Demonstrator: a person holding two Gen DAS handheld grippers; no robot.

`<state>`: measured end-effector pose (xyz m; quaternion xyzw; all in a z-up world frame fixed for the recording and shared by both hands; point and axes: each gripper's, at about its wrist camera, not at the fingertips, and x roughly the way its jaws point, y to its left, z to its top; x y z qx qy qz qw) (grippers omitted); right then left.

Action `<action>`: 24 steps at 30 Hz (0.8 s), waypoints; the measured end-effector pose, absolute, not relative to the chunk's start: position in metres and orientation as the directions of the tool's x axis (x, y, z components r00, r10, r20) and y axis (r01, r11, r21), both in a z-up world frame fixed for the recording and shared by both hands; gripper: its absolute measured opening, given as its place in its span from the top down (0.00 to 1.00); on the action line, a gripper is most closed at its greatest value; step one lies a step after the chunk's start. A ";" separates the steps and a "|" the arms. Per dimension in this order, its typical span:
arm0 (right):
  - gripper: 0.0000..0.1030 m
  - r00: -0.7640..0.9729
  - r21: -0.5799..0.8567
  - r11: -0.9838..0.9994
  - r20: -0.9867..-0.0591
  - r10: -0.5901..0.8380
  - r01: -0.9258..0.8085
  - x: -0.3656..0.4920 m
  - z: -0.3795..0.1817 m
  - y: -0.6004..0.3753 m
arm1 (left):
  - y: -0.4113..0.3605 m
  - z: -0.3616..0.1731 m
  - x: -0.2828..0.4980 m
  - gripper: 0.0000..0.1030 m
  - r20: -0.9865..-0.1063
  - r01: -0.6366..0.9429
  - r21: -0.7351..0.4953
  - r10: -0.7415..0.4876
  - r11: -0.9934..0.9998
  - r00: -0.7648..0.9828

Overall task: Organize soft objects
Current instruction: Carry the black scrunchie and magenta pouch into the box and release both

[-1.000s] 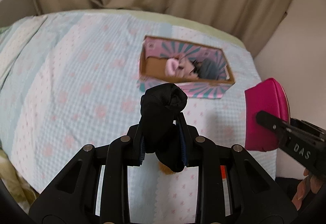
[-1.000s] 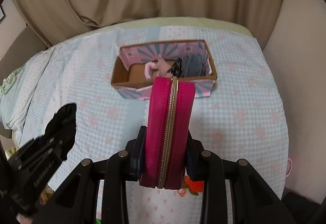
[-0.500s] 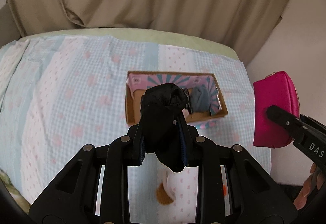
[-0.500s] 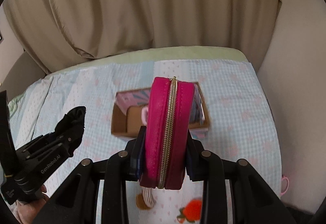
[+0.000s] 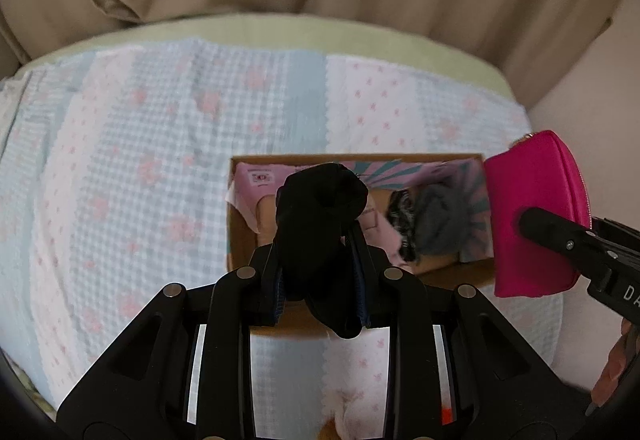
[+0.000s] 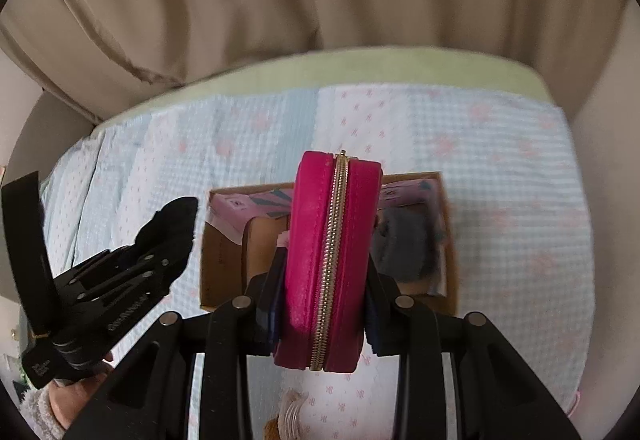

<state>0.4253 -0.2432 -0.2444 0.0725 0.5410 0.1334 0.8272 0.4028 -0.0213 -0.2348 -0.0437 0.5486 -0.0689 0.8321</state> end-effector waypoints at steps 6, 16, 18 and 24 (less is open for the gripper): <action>0.71 0.266 0.261 0.949 -0.916 0.302 -0.178 0.465 -0.303 -0.228 | -0.030 -0.291 0.429 0.77 -0.946 0.067 -0.116 -0.131 0.991 0.295; 0.70 0.162 0.320 0.929 -0.923 0.350 -0.185 0.499 -0.354 -0.220 | -0.036 -0.342 0.447 0.66 -0.977 0.095 -0.075 -0.092 0.993 0.193; 0.59 0.135 0.332 0.926 -0.924 0.358 -0.181 0.507 -0.360 -0.218 | -0.039 -0.344 0.447 0.14 -0.978 0.112 -0.065 -0.085 0.992 0.189; 0.03 0.187 0.330 0.930 -0.915 0.357 -0.161 0.515 -0.351 -0.226 | -0.050 -0.339 0.442 0.00 -0.974 0.160 -0.061 -0.094 0.985 0.208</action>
